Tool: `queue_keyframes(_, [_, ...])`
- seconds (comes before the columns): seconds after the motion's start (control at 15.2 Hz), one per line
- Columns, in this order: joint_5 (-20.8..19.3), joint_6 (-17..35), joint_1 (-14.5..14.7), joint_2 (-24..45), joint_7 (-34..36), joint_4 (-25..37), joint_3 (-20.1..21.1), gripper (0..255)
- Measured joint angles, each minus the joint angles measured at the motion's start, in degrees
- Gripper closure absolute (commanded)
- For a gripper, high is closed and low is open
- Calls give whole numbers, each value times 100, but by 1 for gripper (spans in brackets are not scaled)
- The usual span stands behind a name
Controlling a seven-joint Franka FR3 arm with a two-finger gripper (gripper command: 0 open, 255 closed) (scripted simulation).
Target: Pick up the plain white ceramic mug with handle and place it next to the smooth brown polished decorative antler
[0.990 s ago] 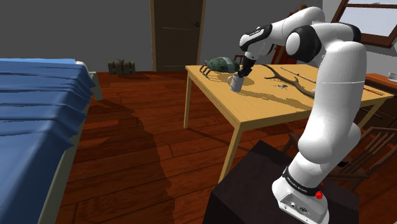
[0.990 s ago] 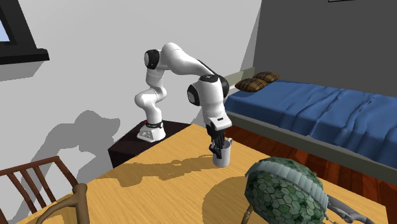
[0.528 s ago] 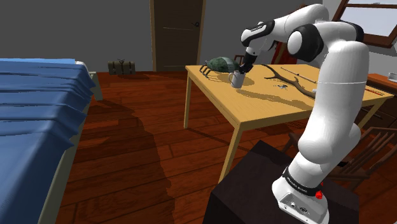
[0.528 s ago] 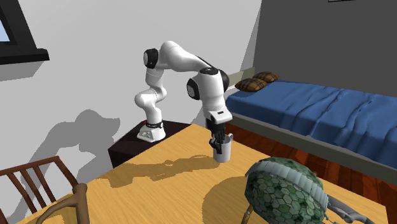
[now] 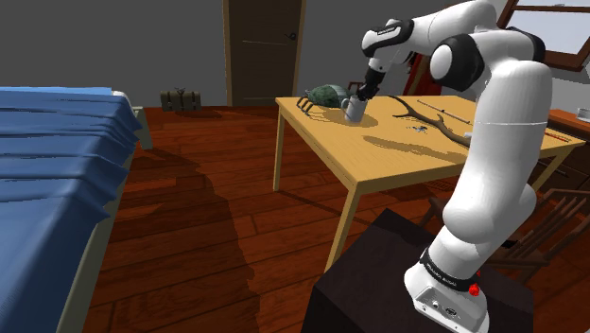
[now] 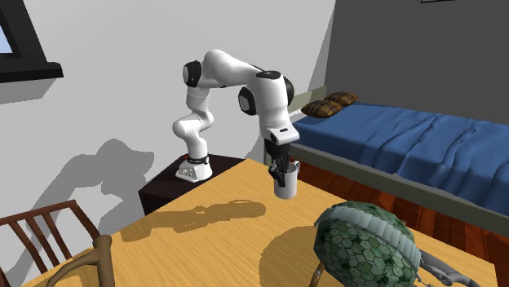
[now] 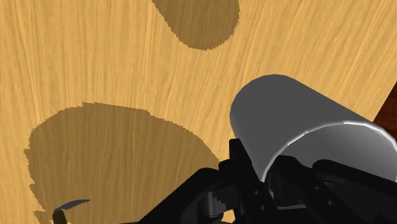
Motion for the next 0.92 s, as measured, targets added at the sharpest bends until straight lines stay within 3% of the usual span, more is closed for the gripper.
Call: queue_keyframes(0.92, [-35,-1093,-111,57,152,1162,-35,255])
